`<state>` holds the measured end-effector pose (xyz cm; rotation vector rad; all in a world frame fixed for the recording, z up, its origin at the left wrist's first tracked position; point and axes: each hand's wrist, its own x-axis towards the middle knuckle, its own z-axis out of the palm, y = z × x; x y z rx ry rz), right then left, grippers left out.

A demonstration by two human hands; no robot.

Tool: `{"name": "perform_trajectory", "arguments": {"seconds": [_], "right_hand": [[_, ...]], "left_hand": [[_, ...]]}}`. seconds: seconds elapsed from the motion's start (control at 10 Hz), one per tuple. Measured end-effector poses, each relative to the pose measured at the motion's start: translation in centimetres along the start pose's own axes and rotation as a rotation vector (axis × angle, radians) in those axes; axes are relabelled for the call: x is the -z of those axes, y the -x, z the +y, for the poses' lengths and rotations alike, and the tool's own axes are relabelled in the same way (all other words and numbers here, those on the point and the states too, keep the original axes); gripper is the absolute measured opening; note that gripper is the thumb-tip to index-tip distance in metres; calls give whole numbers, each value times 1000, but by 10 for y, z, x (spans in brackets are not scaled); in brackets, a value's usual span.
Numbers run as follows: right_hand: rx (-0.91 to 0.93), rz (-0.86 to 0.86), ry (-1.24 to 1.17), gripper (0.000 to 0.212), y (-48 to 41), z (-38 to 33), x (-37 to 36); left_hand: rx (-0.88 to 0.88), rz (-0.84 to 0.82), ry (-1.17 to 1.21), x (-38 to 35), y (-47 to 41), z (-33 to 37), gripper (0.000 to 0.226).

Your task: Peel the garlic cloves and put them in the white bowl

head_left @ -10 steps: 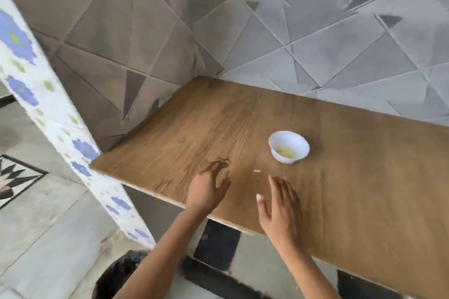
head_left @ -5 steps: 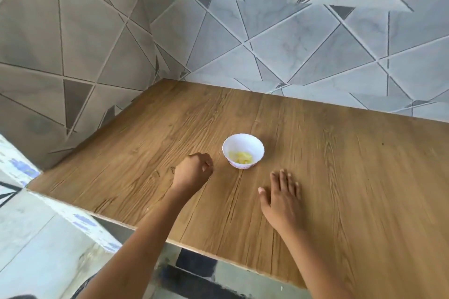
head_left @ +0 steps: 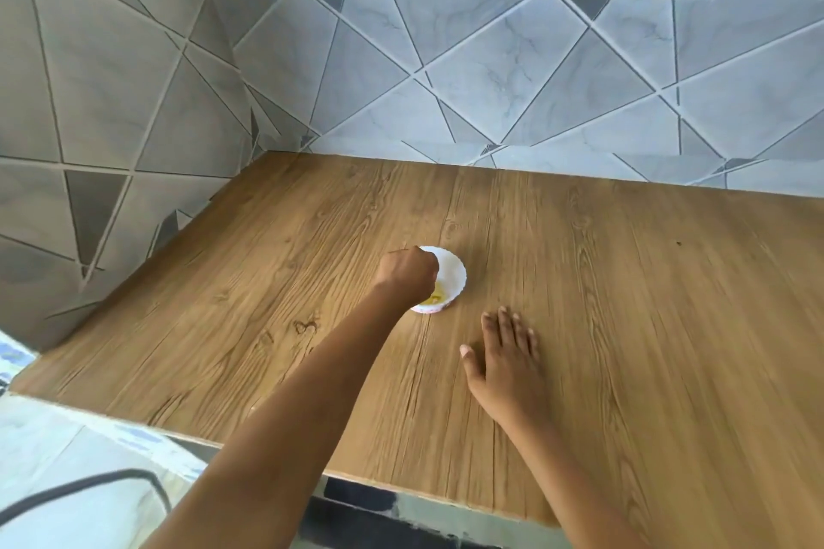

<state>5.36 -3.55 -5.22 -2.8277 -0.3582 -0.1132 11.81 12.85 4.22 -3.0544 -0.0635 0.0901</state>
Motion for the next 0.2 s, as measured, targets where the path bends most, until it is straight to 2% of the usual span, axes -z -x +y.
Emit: {"name": "perform_trajectory", "arguments": {"seconds": [0.1,0.2], "right_hand": [[19,-15,-13,89,1,-1,5],[6,8,-149,93,0,3,9]], "left_hand": [[3,4,142,3,5,-5,23],[8,115,446,4,15,-11,25]]}}
